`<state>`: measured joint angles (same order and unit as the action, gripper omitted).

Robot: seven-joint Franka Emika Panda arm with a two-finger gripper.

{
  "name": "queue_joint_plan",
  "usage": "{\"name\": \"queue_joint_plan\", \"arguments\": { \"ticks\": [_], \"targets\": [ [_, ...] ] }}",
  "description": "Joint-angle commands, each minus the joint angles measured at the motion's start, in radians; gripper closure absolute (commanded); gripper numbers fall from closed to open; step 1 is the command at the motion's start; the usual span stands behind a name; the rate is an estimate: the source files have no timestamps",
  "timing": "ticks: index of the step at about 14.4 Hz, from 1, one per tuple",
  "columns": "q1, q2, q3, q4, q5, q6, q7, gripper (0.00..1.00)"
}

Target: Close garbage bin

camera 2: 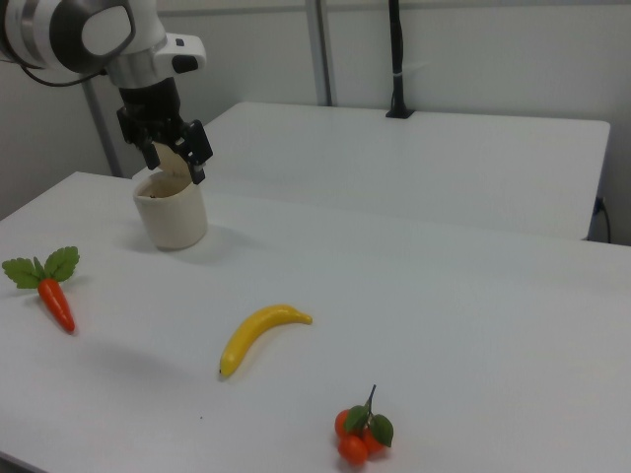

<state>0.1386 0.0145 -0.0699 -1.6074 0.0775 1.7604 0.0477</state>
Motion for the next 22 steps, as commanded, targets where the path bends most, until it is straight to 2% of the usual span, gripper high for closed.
{"name": "queue_joint_plan", "arguments": {
  "ticks": [1, 4, 5, 8, 9, 12, 16, 19, 22],
  "targets": [
    [0.009, -0.010, -0.013, -0.025, 0.016, 0.030, -0.029, 0.00],
    [0.010, -0.001, -0.013, -0.025, 0.011, 0.030, -0.031, 0.00],
    [0.010, 0.002, -0.013, -0.025, 0.011, 0.030, -0.035, 0.06],
    [0.009, 0.002, -0.013, -0.023, 0.016, 0.030, -0.132, 0.40],
    [0.009, 0.004, -0.013, -0.023, 0.016, 0.030, -0.138, 0.47],
    [0.009, 0.005, -0.013, -0.025, 0.022, 0.030, -0.140, 0.57],
    [0.009, 0.010, -0.013, -0.025, 0.024, 0.033, -0.140, 0.79],
    [0.007, 0.016, -0.014, -0.023, 0.074, 0.033, -0.138, 0.95],
    [0.009, 0.021, -0.013, -0.023, 0.076, 0.031, -0.140, 0.96]
  ]
}}
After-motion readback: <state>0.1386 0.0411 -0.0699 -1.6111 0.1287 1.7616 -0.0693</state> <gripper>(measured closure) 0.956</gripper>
